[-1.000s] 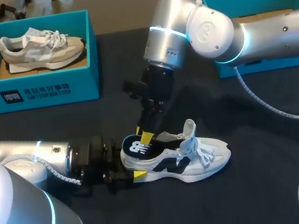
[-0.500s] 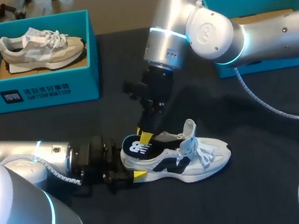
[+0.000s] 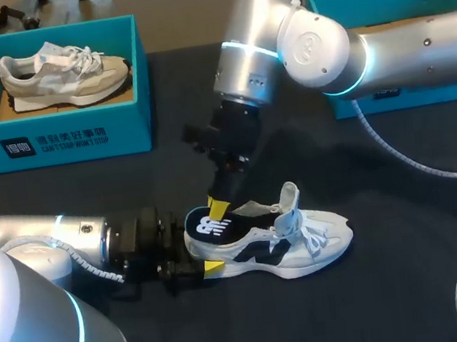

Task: Take the shoe out of the shoebox, open the shoe tongue, remove and reinsert the insole, then place the shoe into the shoebox

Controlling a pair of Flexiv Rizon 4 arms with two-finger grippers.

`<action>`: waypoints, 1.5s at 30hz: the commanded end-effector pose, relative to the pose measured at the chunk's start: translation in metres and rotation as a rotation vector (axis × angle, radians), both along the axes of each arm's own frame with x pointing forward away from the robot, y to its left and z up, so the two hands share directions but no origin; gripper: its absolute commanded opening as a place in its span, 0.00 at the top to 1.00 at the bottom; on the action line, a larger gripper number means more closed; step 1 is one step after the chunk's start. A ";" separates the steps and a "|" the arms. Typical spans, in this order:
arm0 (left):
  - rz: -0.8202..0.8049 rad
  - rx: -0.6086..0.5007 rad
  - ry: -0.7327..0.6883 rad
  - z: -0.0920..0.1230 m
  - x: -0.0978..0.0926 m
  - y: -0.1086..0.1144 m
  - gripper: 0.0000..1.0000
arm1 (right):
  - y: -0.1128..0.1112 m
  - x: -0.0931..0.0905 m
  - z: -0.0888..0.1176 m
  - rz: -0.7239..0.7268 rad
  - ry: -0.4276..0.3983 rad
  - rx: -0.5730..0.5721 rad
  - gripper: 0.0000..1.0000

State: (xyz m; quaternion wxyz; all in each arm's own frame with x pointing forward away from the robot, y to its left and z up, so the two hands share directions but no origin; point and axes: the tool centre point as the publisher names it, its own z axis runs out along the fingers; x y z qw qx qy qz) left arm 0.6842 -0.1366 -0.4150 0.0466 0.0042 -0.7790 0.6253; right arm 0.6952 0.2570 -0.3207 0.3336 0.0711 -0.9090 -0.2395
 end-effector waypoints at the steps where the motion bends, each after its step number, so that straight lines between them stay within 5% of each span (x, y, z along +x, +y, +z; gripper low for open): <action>1: 0.004 0.002 0.000 0.000 0.000 -0.001 1.00 | 0.009 0.003 0.004 0.025 -0.005 -0.007 1.00; 28: 0.004 0.002 0.000 0.000 0.000 -0.001 1.00 | 0.026 0.004 0.003 0.178 0.047 0.008 1.00; 38: 0.004 0.002 0.000 0.000 0.000 -0.001 1.00 | 0.025 0.003 0.009 0.182 0.042 0.009 0.74; 45: 0.004 0.002 0.000 0.000 0.000 -0.001 1.00 | 0.019 0.002 0.012 0.175 0.033 0.017 0.71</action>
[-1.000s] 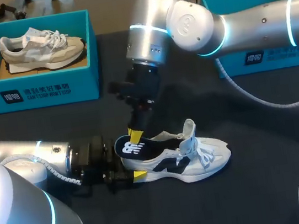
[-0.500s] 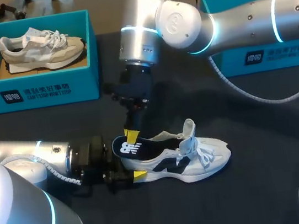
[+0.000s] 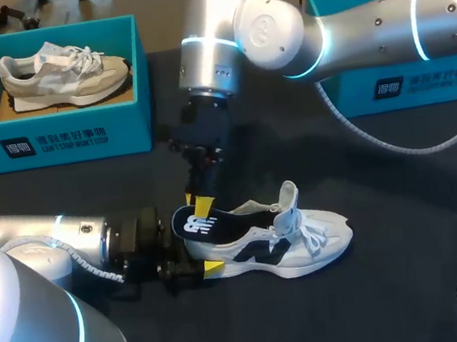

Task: Take the shoe out of the shoebox, open the shoe tongue, remove and reinsert the insole, then place the shoe into the shoebox

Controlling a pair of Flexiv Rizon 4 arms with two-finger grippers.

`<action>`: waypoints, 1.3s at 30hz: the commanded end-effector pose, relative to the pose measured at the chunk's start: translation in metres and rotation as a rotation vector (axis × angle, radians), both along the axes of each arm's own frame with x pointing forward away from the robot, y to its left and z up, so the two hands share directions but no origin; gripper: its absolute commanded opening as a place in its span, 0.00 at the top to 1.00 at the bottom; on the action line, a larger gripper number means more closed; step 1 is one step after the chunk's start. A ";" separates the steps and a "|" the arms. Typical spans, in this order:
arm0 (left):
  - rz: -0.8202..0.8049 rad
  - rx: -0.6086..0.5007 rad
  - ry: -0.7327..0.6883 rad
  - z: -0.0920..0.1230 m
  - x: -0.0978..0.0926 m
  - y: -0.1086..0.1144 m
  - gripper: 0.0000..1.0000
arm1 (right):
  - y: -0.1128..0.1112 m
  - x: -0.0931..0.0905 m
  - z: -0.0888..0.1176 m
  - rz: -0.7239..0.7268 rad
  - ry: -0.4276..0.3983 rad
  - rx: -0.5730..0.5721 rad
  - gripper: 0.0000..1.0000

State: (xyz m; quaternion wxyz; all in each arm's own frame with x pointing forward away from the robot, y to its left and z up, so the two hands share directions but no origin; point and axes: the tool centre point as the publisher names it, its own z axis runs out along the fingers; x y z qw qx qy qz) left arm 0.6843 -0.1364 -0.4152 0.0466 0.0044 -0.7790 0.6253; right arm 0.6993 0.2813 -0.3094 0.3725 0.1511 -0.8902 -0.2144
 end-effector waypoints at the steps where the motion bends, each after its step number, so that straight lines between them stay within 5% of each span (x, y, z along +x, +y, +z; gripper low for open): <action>1: 0.003 0.002 -0.001 0.001 0.000 -0.001 1.00 | -0.008 -0.002 0.002 -0.013 -0.012 0.009 0.71; 39: 0.003 0.002 -0.001 0.001 0.000 -0.001 1.00 | -0.041 0.007 -0.007 -0.087 -0.013 0.039 0.53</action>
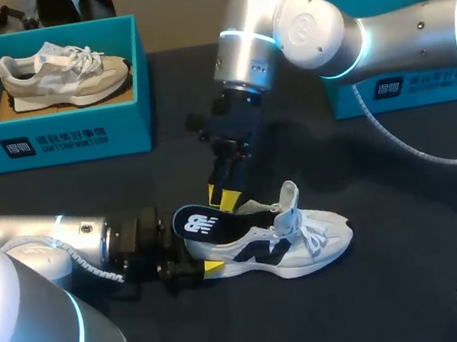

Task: Take the shoe out of the shoebox, open the shoe tongue, remove and reinsert the insole, then place the shoe into the shoebox

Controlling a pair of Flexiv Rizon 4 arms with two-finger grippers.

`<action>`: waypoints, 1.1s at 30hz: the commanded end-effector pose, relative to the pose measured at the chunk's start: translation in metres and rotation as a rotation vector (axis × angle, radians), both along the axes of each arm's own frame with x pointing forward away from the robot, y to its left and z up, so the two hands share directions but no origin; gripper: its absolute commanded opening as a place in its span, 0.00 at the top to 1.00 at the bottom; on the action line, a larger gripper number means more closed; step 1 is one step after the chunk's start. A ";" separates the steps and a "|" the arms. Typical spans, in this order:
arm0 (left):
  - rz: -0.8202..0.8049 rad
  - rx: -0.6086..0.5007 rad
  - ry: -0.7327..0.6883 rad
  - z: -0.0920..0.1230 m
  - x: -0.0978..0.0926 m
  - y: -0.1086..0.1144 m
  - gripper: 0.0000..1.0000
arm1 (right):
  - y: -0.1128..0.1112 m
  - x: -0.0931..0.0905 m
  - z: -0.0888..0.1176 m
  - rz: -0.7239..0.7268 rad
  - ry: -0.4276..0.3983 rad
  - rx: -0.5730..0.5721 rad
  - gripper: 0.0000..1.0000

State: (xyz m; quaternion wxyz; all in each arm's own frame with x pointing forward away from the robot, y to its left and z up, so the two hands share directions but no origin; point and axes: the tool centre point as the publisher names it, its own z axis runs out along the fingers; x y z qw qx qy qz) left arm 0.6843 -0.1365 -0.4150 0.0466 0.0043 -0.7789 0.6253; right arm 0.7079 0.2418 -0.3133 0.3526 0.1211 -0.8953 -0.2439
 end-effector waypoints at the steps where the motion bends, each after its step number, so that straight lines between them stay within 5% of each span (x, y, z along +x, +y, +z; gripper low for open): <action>1: 0.003 0.002 0.000 0.000 0.000 -0.001 1.00 | -0.001 -0.002 -0.005 -0.002 0.007 0.007 0.53; 22: 0.003 0.002 0.000 0.000 0.000 -0.001 1.00 | -0.001 -0.012 -0.020 -0.009 0.033 0.044 0.52; 33: 0.003 0.002 0.000 0.000 0.000 -0.001 1.00 | 0.007 -0.022 -0.021 0.001 0.045 0.030 0.59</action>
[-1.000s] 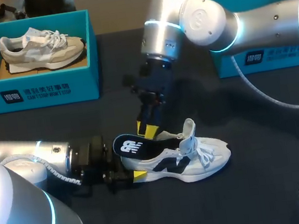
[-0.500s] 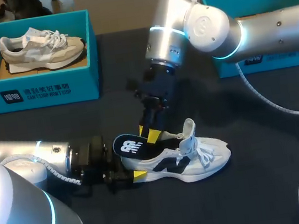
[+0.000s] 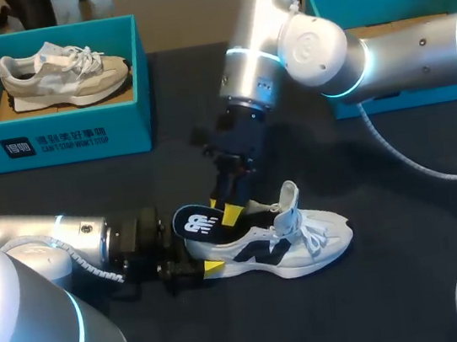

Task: Take the shoe out of the shoebox, open the shoe tongue, remove and reinsert the insole, then place the shoe into the shoebox

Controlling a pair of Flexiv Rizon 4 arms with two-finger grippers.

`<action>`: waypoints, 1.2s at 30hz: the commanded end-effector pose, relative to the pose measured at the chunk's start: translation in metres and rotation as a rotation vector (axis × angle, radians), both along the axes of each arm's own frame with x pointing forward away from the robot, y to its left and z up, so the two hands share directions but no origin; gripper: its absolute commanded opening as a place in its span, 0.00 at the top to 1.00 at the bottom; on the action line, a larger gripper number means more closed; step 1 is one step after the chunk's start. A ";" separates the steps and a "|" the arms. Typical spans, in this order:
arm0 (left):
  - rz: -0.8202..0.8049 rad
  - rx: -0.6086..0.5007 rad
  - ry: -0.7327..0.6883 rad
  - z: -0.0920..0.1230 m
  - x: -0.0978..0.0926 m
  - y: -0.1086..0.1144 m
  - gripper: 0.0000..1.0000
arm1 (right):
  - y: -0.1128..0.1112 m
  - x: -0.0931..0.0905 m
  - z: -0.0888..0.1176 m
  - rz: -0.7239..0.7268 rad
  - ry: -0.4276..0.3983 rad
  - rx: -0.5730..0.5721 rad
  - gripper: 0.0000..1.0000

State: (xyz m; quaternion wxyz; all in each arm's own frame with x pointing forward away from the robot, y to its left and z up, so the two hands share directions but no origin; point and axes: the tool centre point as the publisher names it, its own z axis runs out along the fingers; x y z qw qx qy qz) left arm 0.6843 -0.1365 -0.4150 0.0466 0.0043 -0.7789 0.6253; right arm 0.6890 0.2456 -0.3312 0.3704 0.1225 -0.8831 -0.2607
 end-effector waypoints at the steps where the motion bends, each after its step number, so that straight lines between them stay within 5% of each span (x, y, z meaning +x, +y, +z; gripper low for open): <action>1: 0.003 0.002 0.000 0.000 0.000 -0.001 1.00 | 0.003 -0.003 -0.004 -0.002 0.003 -0.002 0.60; 20: 0.003 0.002 0.000 0.000 0.000 -0.001 1.00 | 0.001 -0.006 -0.007 -0.034 -0.004 0.017 0.74; 26: 0.003 0.002 0.000 0.000 0.000 -0.001 1.00 | 0.001 -0.004 -0.008 -0.039 -0.001 0.019 1.00; 36: 0.003 0.002 0.000 0.000 0.000 -0.001 1.00 | 0.004 -0.001 -0.003 -0.043 -0.025 0.028 1.00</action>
